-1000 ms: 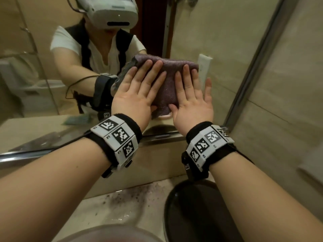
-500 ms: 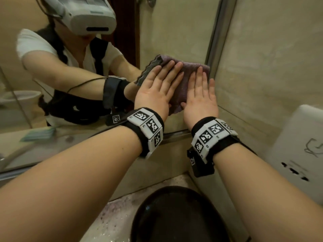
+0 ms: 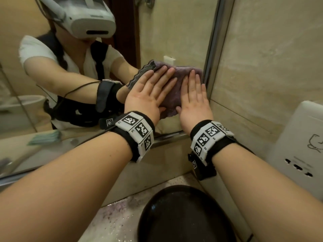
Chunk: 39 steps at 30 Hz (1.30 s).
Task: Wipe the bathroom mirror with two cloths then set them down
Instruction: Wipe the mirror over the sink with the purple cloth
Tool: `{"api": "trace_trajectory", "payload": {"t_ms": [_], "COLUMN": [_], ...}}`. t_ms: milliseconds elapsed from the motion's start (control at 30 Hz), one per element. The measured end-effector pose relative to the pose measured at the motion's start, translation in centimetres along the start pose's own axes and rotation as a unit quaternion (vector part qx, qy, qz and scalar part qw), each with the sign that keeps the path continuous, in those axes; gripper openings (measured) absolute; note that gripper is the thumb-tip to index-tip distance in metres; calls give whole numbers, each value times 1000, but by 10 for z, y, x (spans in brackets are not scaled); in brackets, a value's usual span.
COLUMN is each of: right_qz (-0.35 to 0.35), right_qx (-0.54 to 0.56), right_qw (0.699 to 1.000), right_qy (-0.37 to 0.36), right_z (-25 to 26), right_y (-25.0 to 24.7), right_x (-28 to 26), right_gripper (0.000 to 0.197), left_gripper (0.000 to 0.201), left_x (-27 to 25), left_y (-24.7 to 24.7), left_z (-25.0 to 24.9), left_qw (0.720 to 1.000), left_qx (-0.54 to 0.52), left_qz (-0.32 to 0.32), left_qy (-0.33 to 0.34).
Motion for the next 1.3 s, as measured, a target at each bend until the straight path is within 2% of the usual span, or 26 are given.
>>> {"api": "trace_trajectory", "payload": {"t_ms": [200,467,700,867,1000,1300], "right_qz": [0,3,13,-34,16,12], "right_qx": [18,33,55,47,39,-7], "right_qw": [999,993,983,983,981,982], "right_qy": [-46,-117,-173,-174,-187,-189], "right_z": [47,140,213,255,261,238], "right_y": [-5,-3,5,8,12,10], "right_x": [-12,-32,-44,-56,-59,-56], "right_gripper": [84,80,77,70,74,71], "left_gripper": [72,73,72,71,72,76], "left_x": [-42,-115,-174,-204,-211,-198], "left_y": [14,48,70,81,84,83], "left_z": [39,103,147,169,171,144], "left_qw": [1000,997,988,980,977,965], "left_qx": [-8,-20,-40,-49,-55,-124], "left_qz": [19,47,103,143,159,169], "left_qy": [-14,-58,-105,-129,-134,-155]}}
Point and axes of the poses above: each hand's wrist, its own x-axis towards the middle knuckle, its own y-axis out of the palm, z = x × y, the point moved 1 cm from there along x, towards the middle knuckle, and after that the axes turned 8 degrees about z, right-handed, at the moved point
